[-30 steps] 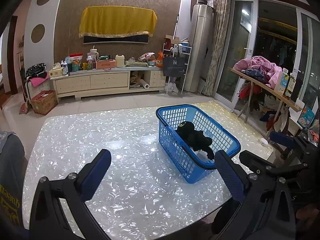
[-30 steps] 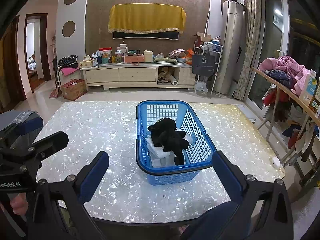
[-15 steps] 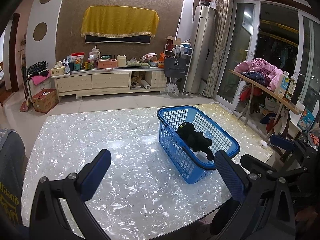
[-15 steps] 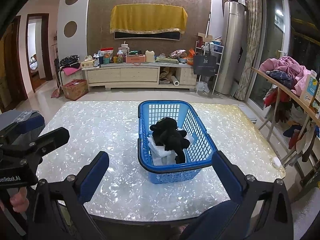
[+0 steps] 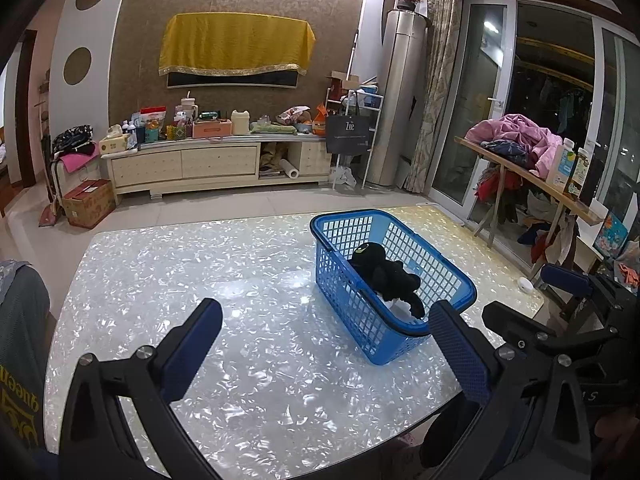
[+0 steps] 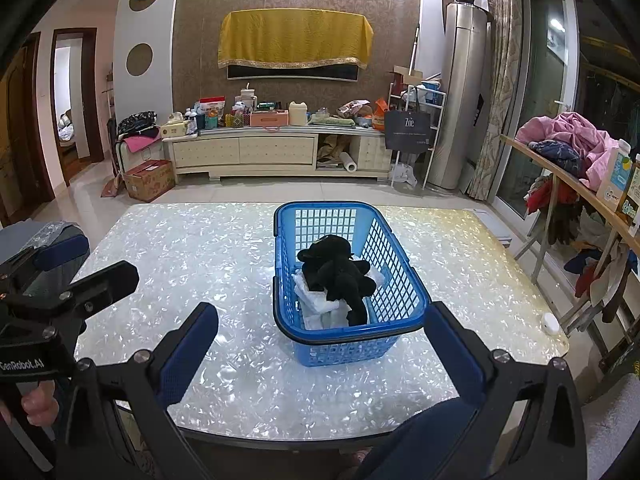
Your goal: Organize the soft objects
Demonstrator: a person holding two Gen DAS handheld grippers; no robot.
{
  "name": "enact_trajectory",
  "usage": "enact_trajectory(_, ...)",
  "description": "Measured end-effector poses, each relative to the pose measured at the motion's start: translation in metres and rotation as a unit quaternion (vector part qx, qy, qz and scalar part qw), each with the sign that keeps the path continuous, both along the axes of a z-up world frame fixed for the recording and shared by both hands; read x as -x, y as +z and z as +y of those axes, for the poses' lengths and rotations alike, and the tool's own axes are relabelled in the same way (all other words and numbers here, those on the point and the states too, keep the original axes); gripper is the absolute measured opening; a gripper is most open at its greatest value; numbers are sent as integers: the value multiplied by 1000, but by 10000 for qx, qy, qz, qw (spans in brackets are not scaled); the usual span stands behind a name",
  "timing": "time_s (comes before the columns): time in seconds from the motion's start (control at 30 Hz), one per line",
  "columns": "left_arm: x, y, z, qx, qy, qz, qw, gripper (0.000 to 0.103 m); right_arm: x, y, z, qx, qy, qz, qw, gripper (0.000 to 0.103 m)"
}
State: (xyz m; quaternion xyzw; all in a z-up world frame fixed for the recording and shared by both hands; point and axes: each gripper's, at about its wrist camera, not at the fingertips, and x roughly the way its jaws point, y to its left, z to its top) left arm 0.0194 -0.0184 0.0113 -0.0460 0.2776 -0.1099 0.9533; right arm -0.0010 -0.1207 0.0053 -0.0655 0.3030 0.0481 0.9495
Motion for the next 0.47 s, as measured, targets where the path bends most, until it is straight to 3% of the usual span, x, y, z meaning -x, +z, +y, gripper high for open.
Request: enact_trajectory(0.47,2,-1,-1,6,-8,7,10000,103,2,-1,1,-4,-12,36,10000,103)
